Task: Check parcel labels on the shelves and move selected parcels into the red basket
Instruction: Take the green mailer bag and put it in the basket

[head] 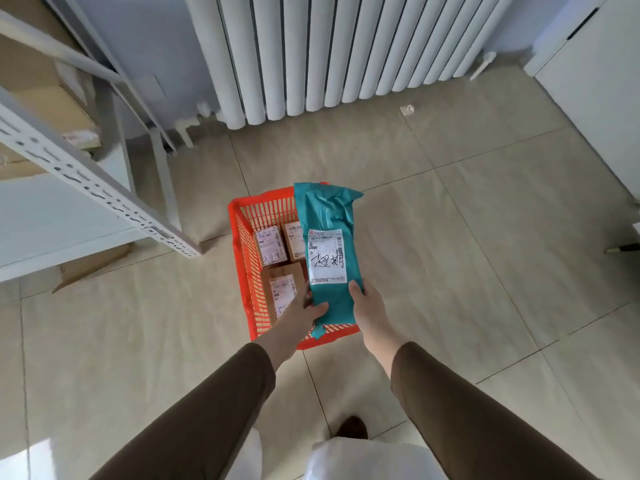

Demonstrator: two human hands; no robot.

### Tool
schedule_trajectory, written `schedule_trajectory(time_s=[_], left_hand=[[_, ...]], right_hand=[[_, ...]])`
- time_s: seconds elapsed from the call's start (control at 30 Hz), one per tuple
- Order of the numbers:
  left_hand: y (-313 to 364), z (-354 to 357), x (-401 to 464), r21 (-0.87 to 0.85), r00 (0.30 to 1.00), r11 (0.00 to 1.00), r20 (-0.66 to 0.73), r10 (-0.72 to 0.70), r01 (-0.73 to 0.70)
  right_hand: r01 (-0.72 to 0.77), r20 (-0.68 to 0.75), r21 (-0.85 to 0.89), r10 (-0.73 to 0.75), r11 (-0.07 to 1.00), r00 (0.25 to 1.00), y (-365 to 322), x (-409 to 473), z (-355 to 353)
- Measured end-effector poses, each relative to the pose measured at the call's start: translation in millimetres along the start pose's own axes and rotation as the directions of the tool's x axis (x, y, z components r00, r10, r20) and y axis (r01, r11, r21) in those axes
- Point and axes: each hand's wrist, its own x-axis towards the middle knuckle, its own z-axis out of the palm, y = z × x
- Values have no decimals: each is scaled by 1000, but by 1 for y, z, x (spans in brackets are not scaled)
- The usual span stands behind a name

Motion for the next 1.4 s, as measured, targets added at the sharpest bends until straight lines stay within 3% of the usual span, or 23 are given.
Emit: schedule_trajectory(time_s=[0.2,0.33,0.5,0.57,0.7,0.87,1.0,1.1,1.33,1.4], left_hand=[[-45,-17,80,62,998,996,-35,60,-57],[-74,-26,121,163,992,979,-14,124,-120],[-105,-33,164,320,987,937,-30,158,-140],[-115,-36,177,334,984,930,-37,174,-152],[-128,-38,195,373,975,908,-28,219,-193],[-136,-38,220,399,974,896,-32,224,-193],[-137,-35,235,544,960,816,-62,271,-196],[-137,-32,243,617,950,764,-79,301,-191],[-139,-31,256,570,971,814,-115,211,-109],[-139,-31,259,548,980,832,-106,167,-83]], right_hand=[[150,14,-175,-149,973,989,63,77,34],[349,34,-389,-365,852,930,103,116,48],[420,96,-545,-443,726,891,138,156,59],[432,166,-573,-418,697,893,150,172,63],[403,207,-502,-346,765,915,161,197,69],[334,153,-577,-304,745,940,162,219,67],[282,172,-759,-237,587,956,172,232,72],[261,166,-793,-217,550,962,175,235,74],[234,220,-853,-86,467,972,178,240,77],[236,242,-822,-57,518,968,176,239,77]])
